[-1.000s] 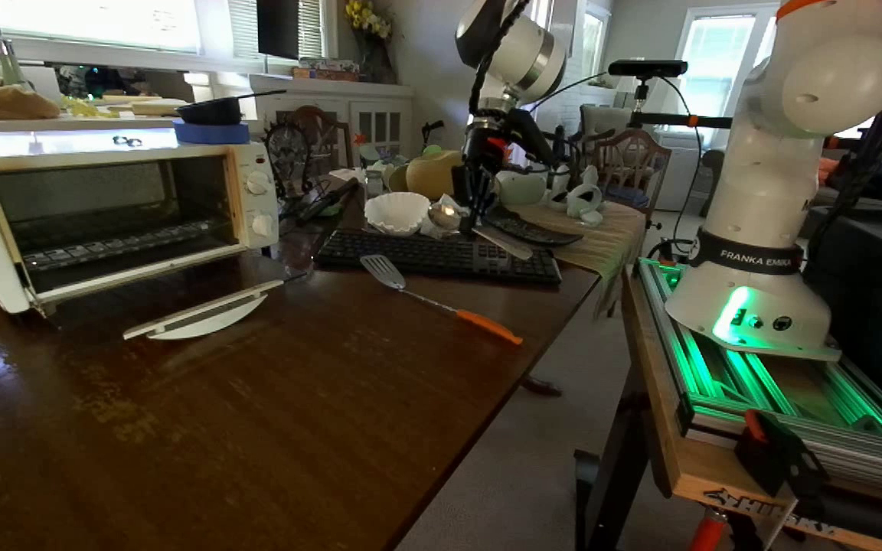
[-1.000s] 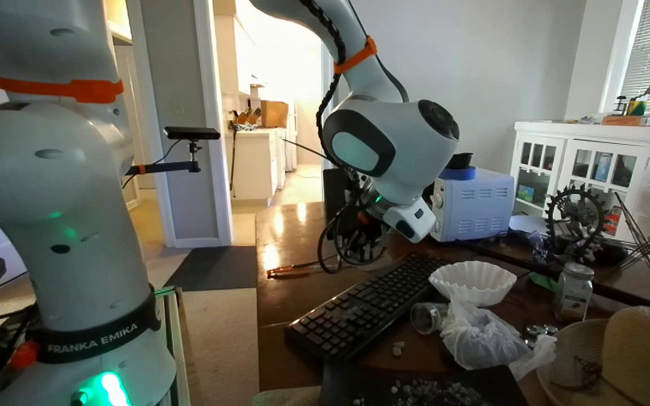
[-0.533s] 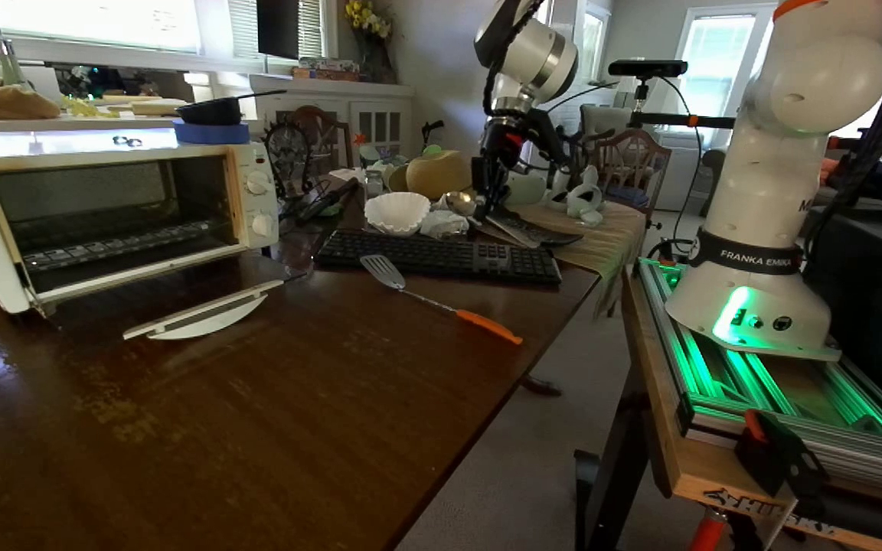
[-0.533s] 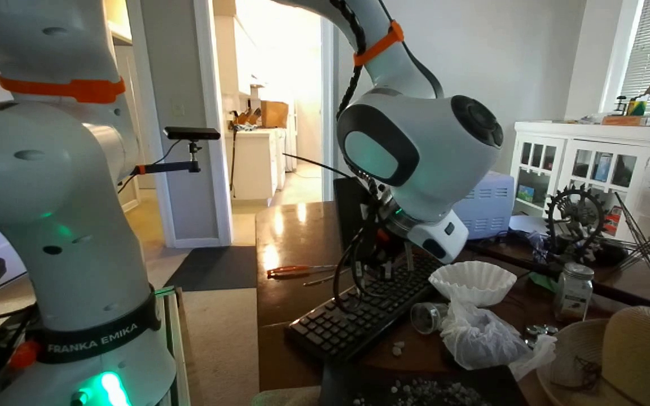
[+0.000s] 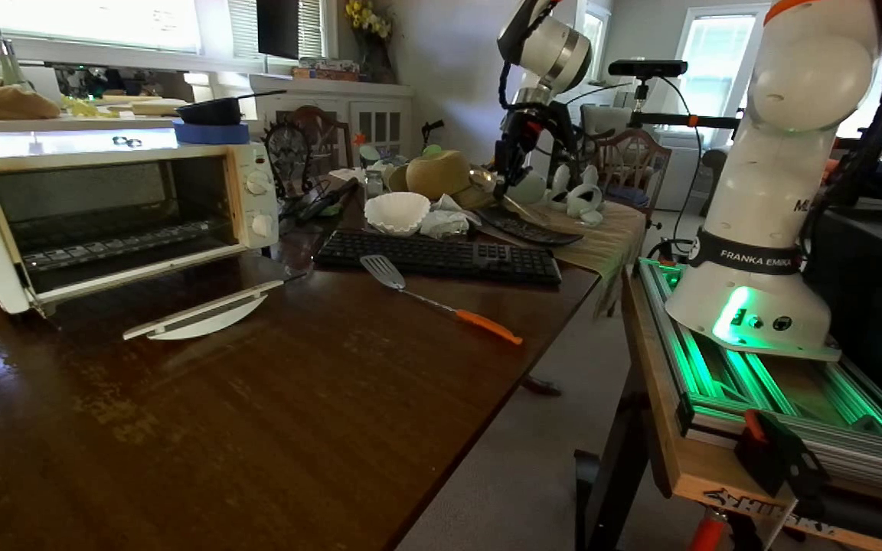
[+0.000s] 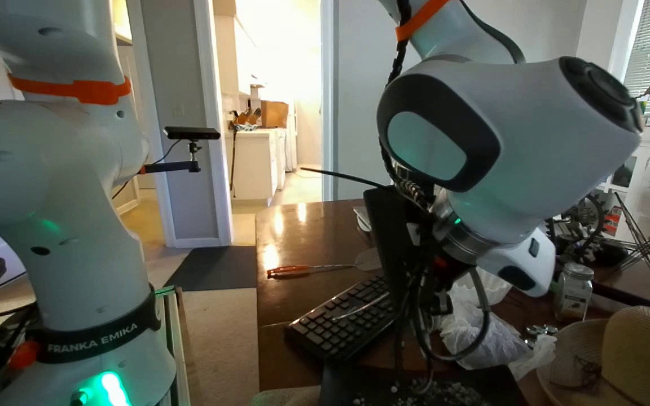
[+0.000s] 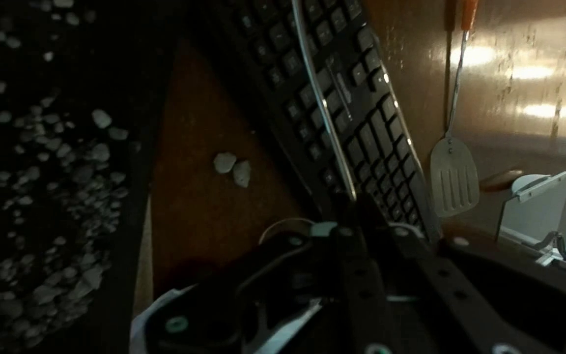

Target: Transfer a spoonful of contents from the black plate to the table

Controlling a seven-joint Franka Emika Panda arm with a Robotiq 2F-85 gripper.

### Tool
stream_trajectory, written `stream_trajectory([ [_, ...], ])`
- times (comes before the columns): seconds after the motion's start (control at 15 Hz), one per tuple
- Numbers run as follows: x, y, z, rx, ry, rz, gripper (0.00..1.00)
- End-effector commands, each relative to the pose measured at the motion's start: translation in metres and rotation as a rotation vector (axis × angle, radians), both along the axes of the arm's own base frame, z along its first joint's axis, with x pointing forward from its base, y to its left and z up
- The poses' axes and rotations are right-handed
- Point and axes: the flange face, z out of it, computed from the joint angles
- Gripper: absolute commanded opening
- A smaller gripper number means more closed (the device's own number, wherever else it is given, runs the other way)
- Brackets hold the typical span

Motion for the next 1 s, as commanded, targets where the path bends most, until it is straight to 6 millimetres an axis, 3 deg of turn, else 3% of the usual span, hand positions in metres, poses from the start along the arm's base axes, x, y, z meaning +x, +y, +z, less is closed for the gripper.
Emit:
stream_trajectory([
  [0.0, 0.01, -0.028, -0.009, -0.001, -0.016, 0.0, 0.02],
  [0.47, 0.018, -0.056, -0.031, 0.033, -0.008, -0.072, 0.02],
  [0.93, -0.028, -0.119, -0.032, 0.052, 0.051, -0.021, 0.02],
])
